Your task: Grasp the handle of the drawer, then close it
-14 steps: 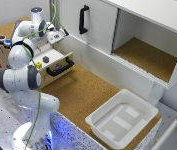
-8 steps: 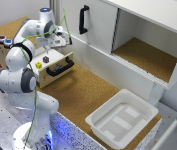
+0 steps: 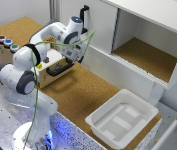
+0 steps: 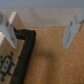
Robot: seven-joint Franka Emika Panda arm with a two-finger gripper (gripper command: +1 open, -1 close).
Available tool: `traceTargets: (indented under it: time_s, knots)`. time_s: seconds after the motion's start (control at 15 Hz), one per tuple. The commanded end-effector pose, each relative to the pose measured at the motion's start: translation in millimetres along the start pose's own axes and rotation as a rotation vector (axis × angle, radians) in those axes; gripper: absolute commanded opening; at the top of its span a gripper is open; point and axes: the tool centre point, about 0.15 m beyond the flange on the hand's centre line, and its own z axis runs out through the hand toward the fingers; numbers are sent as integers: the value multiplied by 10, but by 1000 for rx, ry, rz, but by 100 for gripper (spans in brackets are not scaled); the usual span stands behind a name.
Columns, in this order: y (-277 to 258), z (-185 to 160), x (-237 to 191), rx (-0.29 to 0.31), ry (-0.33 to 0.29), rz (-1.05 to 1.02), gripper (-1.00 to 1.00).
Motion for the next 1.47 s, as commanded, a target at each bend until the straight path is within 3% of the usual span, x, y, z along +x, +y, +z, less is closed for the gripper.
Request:
traceTargets:
  time_s: [0.0,0.07,0.33,0.67,1.4]
  knots:
    - [335,509,64,-92,30,74,-100]
    - [342,598,62,-110,27,67,-100]
    - [260,1030,173,-30,6,53,-100]
    - [-114,1334,496,-59,-6,93,-100]
    - [-1455,1490,542,-44,-40,6,-100]
